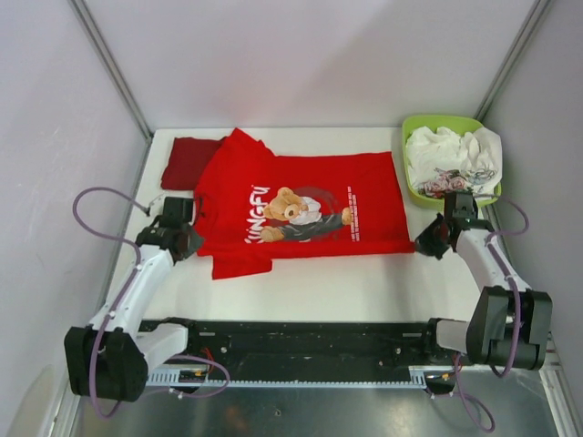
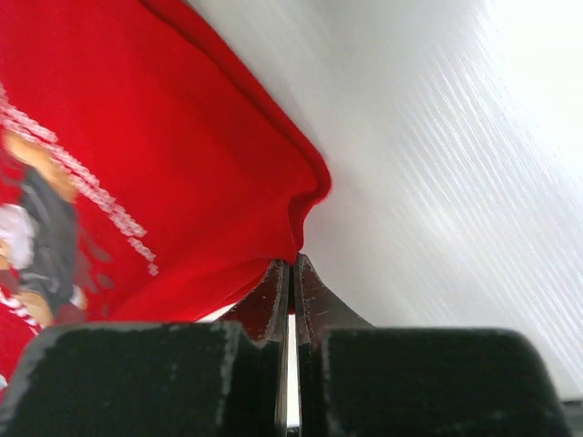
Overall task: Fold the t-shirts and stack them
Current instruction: Flatten out the tshirt
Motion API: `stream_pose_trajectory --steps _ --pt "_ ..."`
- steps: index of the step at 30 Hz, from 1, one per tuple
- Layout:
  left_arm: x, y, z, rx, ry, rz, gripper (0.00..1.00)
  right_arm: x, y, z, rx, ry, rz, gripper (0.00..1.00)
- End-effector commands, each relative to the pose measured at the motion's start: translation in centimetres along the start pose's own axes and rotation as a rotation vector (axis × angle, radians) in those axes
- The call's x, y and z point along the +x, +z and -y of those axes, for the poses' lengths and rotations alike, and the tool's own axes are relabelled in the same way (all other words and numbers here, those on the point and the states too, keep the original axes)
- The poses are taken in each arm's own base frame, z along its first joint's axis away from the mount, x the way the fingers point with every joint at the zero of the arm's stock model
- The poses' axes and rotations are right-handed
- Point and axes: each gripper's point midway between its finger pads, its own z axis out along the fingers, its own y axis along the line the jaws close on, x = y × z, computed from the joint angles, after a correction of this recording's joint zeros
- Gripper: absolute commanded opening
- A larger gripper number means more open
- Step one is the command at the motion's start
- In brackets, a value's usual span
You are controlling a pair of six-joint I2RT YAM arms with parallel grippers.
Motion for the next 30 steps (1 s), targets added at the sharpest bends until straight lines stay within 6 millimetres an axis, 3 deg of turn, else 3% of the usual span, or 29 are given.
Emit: stream_pose_trajectory --steps 1,5,6,8,11,14,18,23,30 --pt "1.7 -0.4 -2.9 -0.084 -0.047 -0.03 0.13 5.0 -0.7 4.4 0.099 0.058 -0.14 0.0" --pt "2.9 -0.7 -4.1 -0.1 -0.066 -0.057 0.15 7.3 -0.8 6.1 0.11 0.097 -0.194 0.06" --pt "2.9 -0.8 -4.0 -0.092 -0.066 -0.063 0.19 7.5 -0.9 6.2 0.113 0.097 -0.197 0.1" --pt "3.0 -1.1 -3.2 -0.056 -0.061 -0.084 0.38 7.5 -1.1 6.2 0.105 0.094 -0.187 0.25" --pt "2.5 -1.9 -1.8 0.015 -0.031 -0.102 0.58 6.9 -2.0 4.8 0.038 0.076 -0.133 0.46" --pt "1.7 -3.2 -1.5 0.062 -0.045 -0.052 0.67 5.9 -3.3 2.2 -0.042 -0.003 -0.046 0.55" --pt "2.9 -3.6 -3.0 0.015 -0.091 -0.045 0.6 6.4 -3.8 -1.3 -0.038 -0.198 0.027 0.57" --pt "5.9 -2.8 -3.2 -0.059 -0.082 -0.099 0.47 9.5 -2.8 -6.6 -0.14 -0.411 0.038 0.57" --pt "8.6 -2.4 -4.6 -0.149 -0.073 -0.125 0.39 12.6 -2.0 -10.5 -0.253 -0.562 0.007 0.57"
